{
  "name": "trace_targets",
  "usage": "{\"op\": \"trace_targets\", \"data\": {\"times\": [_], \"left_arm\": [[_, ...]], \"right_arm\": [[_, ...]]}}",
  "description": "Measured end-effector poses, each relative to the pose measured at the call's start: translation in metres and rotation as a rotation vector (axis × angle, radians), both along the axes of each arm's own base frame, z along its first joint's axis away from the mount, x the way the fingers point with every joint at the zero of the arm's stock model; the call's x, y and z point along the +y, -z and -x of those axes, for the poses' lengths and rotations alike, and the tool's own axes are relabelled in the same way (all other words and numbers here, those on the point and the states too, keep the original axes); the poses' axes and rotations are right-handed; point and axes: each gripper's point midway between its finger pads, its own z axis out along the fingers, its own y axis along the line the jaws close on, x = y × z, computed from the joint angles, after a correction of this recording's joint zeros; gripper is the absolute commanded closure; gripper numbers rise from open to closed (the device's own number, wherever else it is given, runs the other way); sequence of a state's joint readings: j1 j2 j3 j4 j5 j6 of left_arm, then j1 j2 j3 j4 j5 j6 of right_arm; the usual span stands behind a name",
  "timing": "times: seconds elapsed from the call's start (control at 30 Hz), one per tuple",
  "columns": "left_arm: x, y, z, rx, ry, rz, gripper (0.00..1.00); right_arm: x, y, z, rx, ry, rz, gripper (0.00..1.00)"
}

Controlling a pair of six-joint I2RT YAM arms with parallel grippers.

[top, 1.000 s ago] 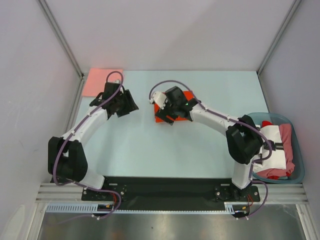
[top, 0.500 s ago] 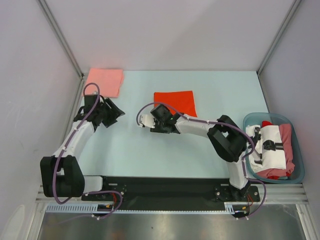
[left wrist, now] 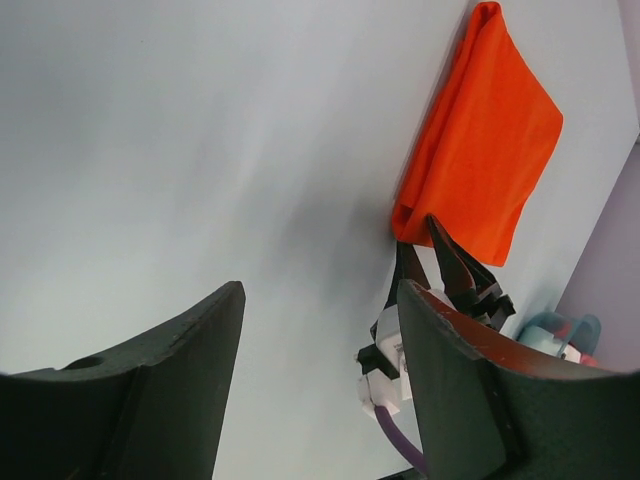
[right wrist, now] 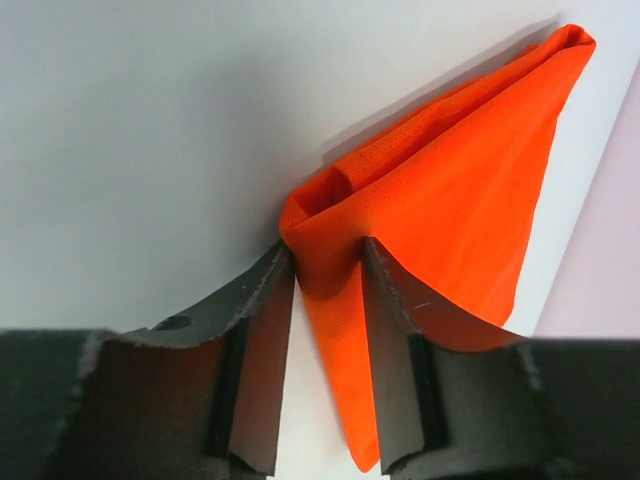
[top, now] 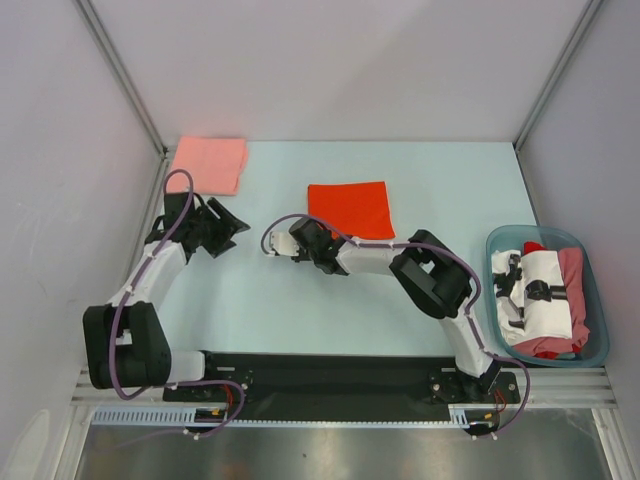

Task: Fold and stack the t-shirts
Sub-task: Neatly place the folded tshirt to the corner

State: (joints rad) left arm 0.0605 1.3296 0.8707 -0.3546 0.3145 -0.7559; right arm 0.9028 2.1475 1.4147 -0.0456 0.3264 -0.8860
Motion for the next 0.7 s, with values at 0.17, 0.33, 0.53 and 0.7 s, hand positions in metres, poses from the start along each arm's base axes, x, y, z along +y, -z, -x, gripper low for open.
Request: {"op": "trace_targets", "data": {"times": [0.17,0.33,0.53,0.7], "left_arm": [[0.0,0.009,0.002,0.023,-0.005,0.035,0.27],[-0.01,0.023,-0.004,0.057,0.011,0.106,0.2],[-0.027,0.049,-0.019,0.097,0.016,0.251,0.13],[-0.045,0.063,-0.036,0.107,0.024,0.351,0.03]], "right_arm": [[0.0,0.005,-0.006,-0.01,0.002,0.01,0.85],[0.0,0.006,-0.01,-0.001,0.005,0.007,1.0],[-0.002,0.005,-0.012,0.03,0.0,-0.019,1.0],[-0.011,-0.007,-0.013,0.068,0.004,-0.052,1.0]]}}
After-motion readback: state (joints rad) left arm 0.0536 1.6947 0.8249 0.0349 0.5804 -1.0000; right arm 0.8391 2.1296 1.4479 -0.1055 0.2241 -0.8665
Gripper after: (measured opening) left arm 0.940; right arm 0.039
